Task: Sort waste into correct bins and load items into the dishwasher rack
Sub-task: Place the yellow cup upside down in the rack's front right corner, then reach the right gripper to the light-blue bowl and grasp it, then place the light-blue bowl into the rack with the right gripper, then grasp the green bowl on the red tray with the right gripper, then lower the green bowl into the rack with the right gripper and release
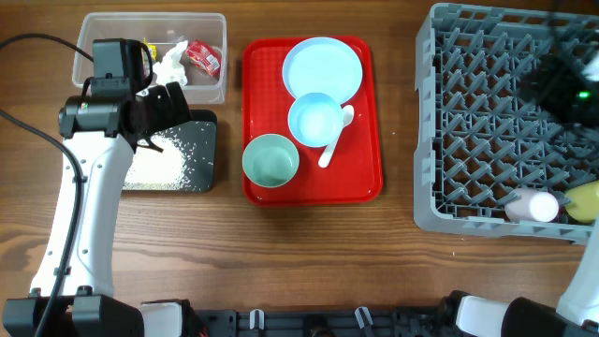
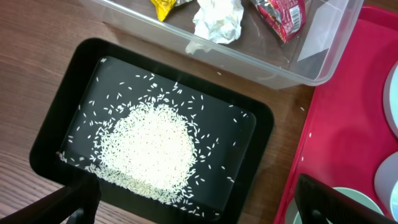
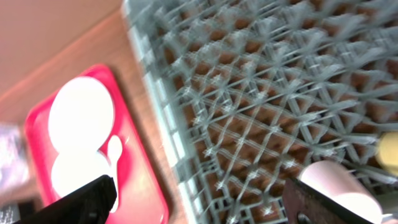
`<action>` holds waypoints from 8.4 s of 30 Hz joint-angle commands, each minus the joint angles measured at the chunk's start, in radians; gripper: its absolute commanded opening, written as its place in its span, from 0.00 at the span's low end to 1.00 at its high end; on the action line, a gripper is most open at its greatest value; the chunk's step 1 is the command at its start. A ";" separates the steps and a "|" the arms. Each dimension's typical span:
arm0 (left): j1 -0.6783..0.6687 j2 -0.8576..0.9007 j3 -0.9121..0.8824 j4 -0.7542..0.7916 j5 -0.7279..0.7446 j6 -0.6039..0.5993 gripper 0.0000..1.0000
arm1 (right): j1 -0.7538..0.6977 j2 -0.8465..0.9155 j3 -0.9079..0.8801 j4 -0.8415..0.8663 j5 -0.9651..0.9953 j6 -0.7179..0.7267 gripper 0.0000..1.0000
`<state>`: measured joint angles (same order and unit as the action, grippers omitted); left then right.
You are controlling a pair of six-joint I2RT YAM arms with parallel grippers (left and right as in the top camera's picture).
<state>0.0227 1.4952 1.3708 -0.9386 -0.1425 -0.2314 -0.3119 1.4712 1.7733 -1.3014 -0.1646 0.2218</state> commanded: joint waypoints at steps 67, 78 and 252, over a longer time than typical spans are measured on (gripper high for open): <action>0.006 -0.007 0.007 0.002 -0.012 -0.016 1.00 | 0.627 0.222 0.023 0.190 0.768 0.235 0.04; 0.006 -0.007 0.007 0.002 -0.012 -0.016 1.00 | 0.420 0.304 0.018 0.438 1.173 0.114 0.04; 0.006 -0.007 0.007 0.002 -0.012 -0.016 1.00 | 0.468 0.573 -0.077 -0.227 1.124 0.616 0.04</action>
<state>0.0227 1.4952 1.3708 -0.9390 -0.1455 -0.2314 0.1555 2.0151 1.7042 -1.5318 0.9253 0.8108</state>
